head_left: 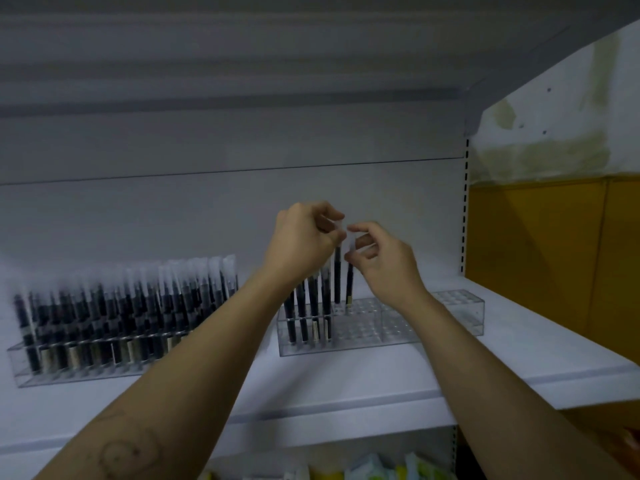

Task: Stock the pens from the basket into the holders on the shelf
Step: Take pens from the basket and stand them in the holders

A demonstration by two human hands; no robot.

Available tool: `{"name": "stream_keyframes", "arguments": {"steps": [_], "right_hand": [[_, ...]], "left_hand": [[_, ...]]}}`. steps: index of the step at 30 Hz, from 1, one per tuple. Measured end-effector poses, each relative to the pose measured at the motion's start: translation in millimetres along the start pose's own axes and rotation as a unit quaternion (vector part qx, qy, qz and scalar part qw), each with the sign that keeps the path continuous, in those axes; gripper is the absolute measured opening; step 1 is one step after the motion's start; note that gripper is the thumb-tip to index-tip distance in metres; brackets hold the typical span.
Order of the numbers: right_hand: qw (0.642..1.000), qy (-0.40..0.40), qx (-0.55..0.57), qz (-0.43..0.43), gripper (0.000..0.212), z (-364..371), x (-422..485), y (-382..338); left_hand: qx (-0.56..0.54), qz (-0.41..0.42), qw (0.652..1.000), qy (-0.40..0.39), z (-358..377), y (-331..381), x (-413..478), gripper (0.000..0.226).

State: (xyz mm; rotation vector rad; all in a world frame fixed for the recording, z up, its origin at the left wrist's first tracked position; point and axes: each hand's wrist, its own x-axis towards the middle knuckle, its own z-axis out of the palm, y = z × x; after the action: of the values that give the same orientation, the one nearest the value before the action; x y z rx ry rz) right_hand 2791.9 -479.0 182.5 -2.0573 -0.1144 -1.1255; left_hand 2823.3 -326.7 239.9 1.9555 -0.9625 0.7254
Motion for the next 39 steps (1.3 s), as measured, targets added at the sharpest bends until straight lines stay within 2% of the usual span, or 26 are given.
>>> {"name": "stream_keyframes", "arguments": {"steps": [5, 10, 15, 22, 25, 30, 34, 39], "right_hand": [[0.996, -0.066, -0.053, -0.009, 0.044, 0, -18, 7], [0.984, -0.142, -0.111, 0.004, 0.064, -2, -23, 6], [0.974, -0.161, -0.161, 0.002, 0.074, -4, -26, 2], [0.969, -0.164, -0.183, 0.003, 0.076, -5, -28, -4], [0.966, -0.165, -0.201, 0.007, 0.078, -4, -29, -6], [0.970, -0.169, -0.173, 0.019, 0.083, -5, -31, -6], [0.976, -0.161, -0.139, 0.048, 0.093, -7, -36, -6], [0.973, -0.160, -0.155, 0.055, 0.078, -16, -48, -16]], "left_hand": [[0.059, -0.024, 0.996, -0.059, 9, -8, -5, 0.017], [0.106, -0.043, 0.992, -0.058, 11, -4, 1, 0.011], [0.107, -0.091, 0.989, -0.055, 11, 1, 4, 0.012], [0.092, -0.110, 0.987, -0.073, 9, -1, 5, 0.013], [0.137, -0.091, 0.981, -0.098, 12, -3, -1, 0.012], [0.223, -0.041, 0.970, -0.084, 11, -3, -4, 0.024], [0.235, -0.020, 0.969, -0.070, 2, 0, -9, 0.035], [0.246, 0.024, 0.968, -0.038, -24, 4, -25, 0.042]]}}
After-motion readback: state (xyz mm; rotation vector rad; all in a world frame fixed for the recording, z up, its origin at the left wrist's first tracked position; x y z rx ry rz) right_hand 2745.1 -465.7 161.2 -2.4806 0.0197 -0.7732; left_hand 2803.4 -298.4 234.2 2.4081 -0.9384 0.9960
